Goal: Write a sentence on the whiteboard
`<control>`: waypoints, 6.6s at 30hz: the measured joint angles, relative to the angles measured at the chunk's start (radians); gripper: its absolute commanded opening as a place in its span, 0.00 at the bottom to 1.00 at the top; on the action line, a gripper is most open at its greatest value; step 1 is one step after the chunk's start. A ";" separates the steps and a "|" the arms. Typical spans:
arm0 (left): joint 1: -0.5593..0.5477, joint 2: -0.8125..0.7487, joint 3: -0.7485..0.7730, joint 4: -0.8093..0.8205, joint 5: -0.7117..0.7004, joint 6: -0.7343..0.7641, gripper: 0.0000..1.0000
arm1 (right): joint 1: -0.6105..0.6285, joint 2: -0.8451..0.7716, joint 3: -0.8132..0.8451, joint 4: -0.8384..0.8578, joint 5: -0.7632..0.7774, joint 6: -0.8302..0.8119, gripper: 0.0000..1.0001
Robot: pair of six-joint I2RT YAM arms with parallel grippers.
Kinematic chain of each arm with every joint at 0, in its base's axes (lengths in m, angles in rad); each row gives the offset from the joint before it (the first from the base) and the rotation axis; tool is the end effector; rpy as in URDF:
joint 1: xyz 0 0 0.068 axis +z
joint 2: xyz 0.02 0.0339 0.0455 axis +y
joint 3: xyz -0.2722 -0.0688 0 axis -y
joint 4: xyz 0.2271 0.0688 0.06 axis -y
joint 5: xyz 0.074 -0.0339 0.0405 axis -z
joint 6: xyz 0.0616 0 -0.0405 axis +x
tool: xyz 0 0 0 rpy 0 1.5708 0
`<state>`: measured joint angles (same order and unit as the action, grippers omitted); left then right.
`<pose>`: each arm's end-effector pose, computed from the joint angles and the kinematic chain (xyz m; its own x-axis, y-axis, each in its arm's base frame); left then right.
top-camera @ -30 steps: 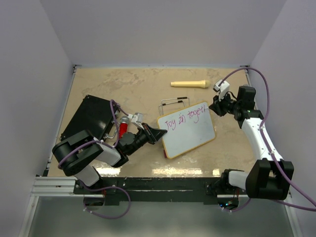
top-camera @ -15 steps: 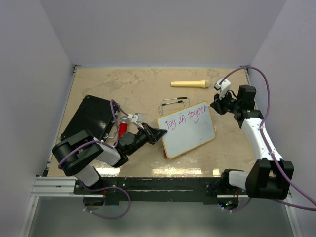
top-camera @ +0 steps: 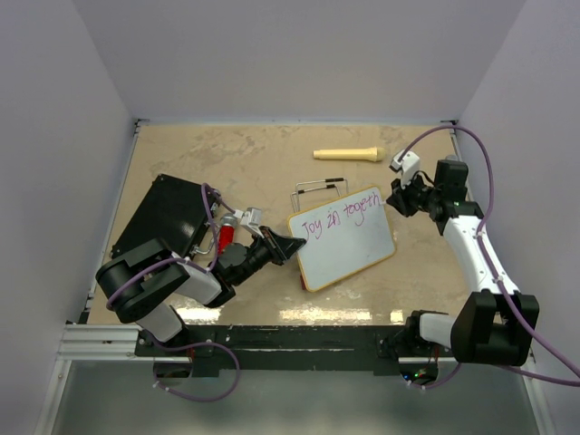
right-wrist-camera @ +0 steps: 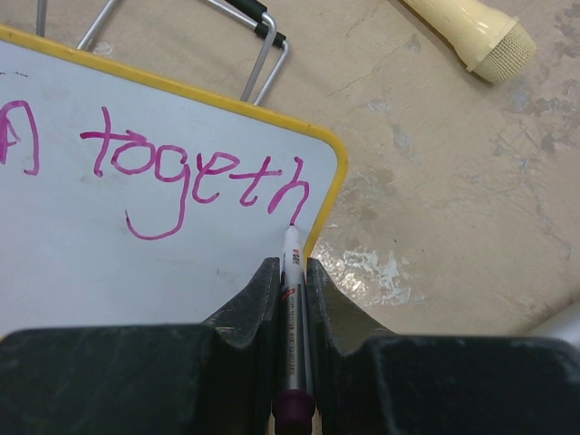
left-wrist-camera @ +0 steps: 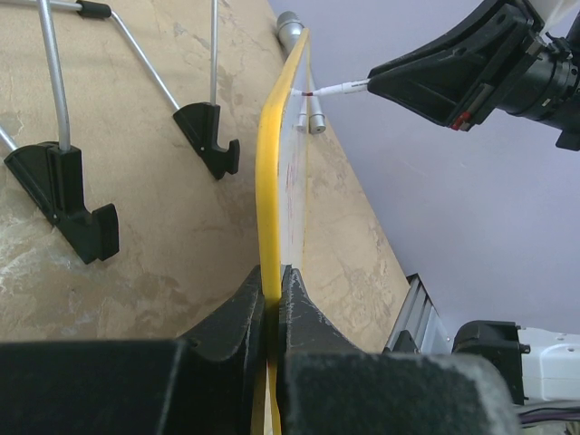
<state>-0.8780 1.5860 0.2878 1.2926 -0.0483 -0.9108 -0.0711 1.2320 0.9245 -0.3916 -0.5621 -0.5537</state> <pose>0.1802 -0.2125 0.1823 -0.5850 -0.5307 -0.6133 0.4495 0.4173 -0.7898 0.2624 0.0142 0.2775 -0.3636 -0.4202 -0.8314 -0.6325 0.7666 -0.1108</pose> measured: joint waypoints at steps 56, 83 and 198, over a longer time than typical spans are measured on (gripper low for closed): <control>0.000 -0.008 0.016 -0.040 -0.010 -0.033 0.00 | 0.056 -0.117 0.032 -0.503 -0.585 -0.514 0.00; -0.006 0.040 0.055 -0.040 -0.032 -0.083 0.00 | 0.296 -0.151 -0.018 -0.283 -0.424 -0.304 0.00; -0.027 0.105 0.077 -0.019 -0.108 -0.154 0.00 | 0.542 -0.086 -0.061 -0.077 -0.108 -0.092 0.00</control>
<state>-0.9054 1.6909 0.3645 1.2732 -0.1562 -1.0645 0.4713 1.1458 0.8631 -0.4683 -0.6701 -0.6456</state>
